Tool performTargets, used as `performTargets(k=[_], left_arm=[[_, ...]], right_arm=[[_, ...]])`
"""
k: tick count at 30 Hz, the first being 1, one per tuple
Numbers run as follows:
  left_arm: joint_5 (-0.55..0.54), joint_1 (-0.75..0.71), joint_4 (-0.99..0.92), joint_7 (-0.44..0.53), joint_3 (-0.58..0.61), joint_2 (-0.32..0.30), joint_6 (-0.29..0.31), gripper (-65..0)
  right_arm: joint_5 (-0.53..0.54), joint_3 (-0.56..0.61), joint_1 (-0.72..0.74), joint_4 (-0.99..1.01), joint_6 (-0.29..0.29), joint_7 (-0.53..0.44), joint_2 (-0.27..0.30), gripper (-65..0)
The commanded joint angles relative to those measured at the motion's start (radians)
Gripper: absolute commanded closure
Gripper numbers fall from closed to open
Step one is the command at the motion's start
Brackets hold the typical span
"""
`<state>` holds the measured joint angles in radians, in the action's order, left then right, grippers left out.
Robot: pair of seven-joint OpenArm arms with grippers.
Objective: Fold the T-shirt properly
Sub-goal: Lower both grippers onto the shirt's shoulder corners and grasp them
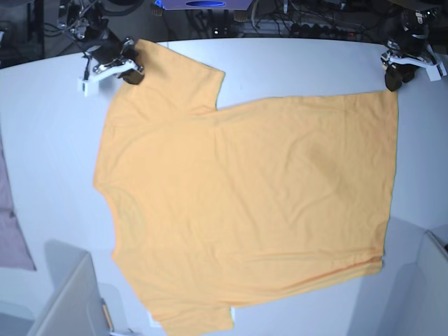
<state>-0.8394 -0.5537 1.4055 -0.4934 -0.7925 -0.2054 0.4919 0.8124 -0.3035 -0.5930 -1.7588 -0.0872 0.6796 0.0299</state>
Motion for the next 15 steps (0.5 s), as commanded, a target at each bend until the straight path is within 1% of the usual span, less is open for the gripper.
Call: performTargets(k=[1,6,10,15], left_arm=[[-0.007,-0.001,-0.001,-0.006,-0.003,-0.015,0.003,-34.1],[-0.007,0.080,-0.065,-0.113,-0.012,-0.010,0.003,-33.9],[-0.007,0.100,-0.088,-0.123,-0.003,-0.007,0.003,-33.7],[-0.007,0.106,-0.093,-0.123,-0.006,0.013,0.003,-33.6]], right_arm=[[-0.003,-0.003,-0.005,-0.008,0.010,0.005,0.006,0.0],[-0.003,-0.003,-0.005,-0.008,0.010,0.005,0.006,0.0],[-0.003,-0.003,-0.005,-0.008,0.010,0.005,0.006,0.0],[-0.003,-0.003,-0.005,-0.008,0.010,0.005,0.006,0.0]])
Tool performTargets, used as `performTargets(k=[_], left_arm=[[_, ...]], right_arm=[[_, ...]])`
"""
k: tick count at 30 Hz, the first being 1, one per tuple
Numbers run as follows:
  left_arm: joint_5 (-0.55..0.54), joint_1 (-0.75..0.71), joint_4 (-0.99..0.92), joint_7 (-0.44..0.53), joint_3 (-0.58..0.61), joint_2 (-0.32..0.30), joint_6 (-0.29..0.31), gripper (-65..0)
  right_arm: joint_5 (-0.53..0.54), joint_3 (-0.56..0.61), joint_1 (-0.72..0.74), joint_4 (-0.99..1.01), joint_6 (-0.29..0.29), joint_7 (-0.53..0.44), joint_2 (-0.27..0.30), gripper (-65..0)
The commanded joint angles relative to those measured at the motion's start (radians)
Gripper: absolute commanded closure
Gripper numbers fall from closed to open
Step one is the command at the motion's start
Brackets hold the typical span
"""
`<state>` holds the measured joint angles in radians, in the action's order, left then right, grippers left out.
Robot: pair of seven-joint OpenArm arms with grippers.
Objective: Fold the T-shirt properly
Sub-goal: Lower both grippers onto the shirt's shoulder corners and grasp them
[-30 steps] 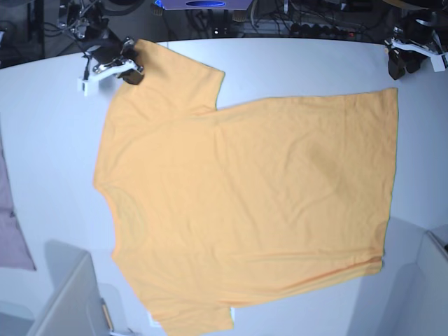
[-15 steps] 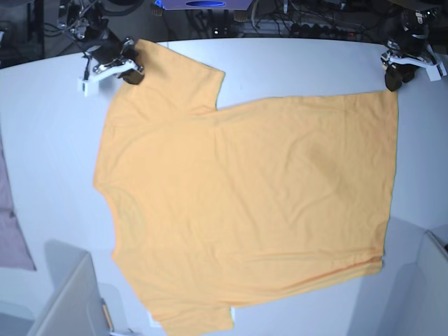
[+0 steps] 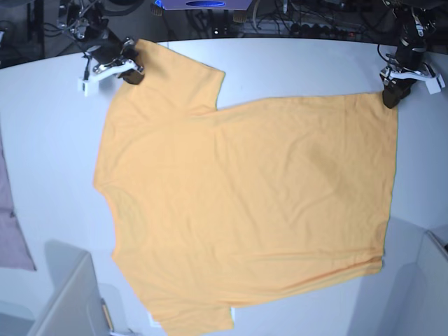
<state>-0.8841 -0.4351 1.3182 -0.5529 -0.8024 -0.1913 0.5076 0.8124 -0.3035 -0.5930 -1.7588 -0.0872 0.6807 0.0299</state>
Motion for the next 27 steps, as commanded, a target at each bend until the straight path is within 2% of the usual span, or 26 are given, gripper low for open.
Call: performTargets(k=[1,5,8,13,18,20,27], left_arm=[[0.036,-0.012,-0.006,-0.063,0.007,-0.001,-0.013,-33.6],[0.036,0.000,-0.006,-0.071,0.005,0.014,-0.013,-33.4],[0.036,0.002,-0.006,-0.112,-0.001,0.017,-0.013,-31.8],[0.036,0.002,-0.006,-0.117,-0.002,0.017,-0.013,-17.4],[0.036,0.002,-0.006,-0.117,-0.005,0.016,-0.013,-7.4],[0.036,0.002,-0.001,-0.117,-0.035,0.016,-0.013,-1.0],[0.036,-0.006,0.002,-0.118,-0.073,0.014,-0.011,0.0]], right_arm=[[-0.003,-0.003,-0.005,-0.008,0.010,0.004,0.006,0.0],[-0.003,-0.003,-0.005,-0.008,0.010,0.004,0.005,0.0],[-0.003,-0.003,-0.005,-0.008,0.010,0.004,0.006,0.0],[-0.003,-0.003,-0.005,-0.008,0.010,0.004,0.006,0.0],[-0.003,-0.003,-0.005,-0.006,0.010,0.004,0.006,0.0],[-0.003,-0.003,-0.005,-0.006,0.010,0.004,0.006,0.0],[-0.003,-0.003,-0.005,-0.006,0.010,0.004,0.003,0.0]])
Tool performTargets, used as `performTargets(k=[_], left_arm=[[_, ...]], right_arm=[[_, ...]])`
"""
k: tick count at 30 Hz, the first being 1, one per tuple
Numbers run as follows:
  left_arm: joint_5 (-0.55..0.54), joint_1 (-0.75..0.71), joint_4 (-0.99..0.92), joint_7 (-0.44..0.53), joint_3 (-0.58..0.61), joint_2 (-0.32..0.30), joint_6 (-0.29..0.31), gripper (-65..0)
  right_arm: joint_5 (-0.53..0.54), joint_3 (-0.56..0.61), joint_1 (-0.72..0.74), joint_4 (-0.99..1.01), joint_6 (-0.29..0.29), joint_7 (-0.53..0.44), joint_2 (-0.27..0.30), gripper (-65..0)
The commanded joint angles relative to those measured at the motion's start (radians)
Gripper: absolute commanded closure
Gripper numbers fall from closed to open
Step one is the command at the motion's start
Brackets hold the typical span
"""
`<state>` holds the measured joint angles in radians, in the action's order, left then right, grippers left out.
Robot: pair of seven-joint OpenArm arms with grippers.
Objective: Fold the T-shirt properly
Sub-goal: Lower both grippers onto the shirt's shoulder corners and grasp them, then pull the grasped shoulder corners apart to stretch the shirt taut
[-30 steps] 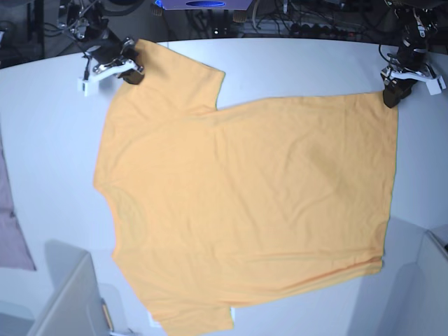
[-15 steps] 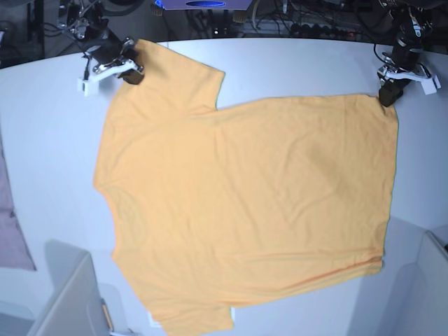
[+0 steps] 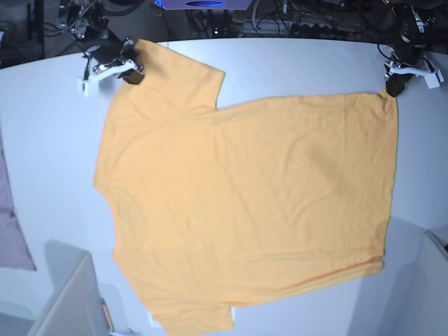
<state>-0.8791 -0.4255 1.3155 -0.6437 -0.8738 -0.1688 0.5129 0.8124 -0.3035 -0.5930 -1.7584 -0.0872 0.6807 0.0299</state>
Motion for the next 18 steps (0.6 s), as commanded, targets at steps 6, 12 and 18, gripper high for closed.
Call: performTargets(k=[6,12,18], left_arm=[[0.033,-0.020,0.032,-0.029,0.005,-0.008,-0.017,0.0],[0.038,-0.078,0.147,-0.029,0.000,-0.008,-0.017,0.0],[0.041,-0.140,0.217,-0.028,0.005,-0.008,-0.017,0.0]], right_arm=[[-0.003,0.002,-0.005,-0.007,0.010,0.004,0.002,0.0],[0.003,-0.004,-0.038,-0.021,0.007,-0.003,0.000,0.0],[0.049,-0.004,-0.103,-0.070,0.002,-0.040,-0.002,0.0]])
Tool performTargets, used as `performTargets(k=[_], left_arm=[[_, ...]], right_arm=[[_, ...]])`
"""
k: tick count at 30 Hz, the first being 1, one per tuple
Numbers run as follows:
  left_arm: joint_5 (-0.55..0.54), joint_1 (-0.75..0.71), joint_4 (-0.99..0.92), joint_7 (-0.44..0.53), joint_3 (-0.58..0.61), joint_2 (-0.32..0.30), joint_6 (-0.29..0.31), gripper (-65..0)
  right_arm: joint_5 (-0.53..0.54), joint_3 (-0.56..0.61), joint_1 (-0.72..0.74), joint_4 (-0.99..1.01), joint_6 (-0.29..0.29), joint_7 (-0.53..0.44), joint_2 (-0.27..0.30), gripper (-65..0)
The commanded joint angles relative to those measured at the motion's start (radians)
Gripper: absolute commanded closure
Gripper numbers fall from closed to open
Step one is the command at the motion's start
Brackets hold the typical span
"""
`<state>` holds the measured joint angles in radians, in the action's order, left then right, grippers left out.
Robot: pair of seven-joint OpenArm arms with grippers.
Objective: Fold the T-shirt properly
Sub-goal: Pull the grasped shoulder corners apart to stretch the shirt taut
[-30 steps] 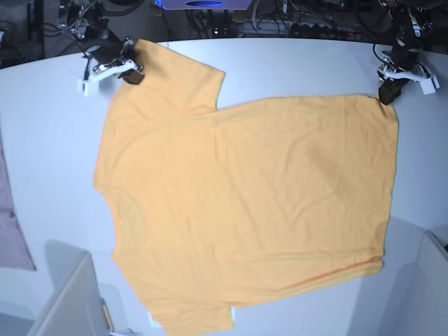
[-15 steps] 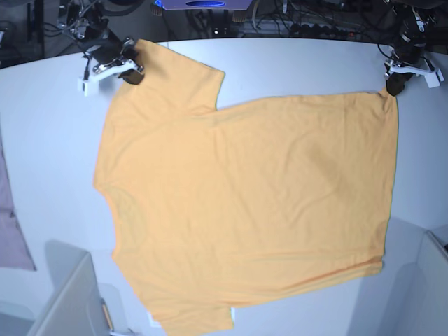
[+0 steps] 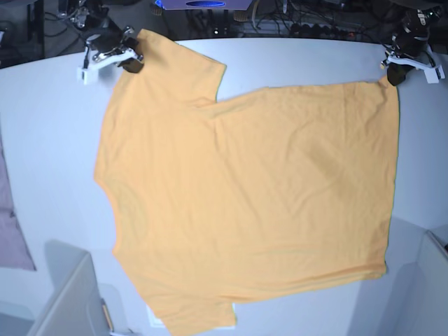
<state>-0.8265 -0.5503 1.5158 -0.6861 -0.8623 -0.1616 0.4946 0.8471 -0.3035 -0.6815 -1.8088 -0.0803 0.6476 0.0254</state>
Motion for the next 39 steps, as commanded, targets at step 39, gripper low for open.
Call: performTargets(k=[39], left_arm=[[0.046,-0.078,0.263,0.013,-0.011,-0.025,-0.001,0.0]], right_arm=[[0.248,-0.004,-0.053,-0.188,-0.160,-0.030,-0.017,0.0]])
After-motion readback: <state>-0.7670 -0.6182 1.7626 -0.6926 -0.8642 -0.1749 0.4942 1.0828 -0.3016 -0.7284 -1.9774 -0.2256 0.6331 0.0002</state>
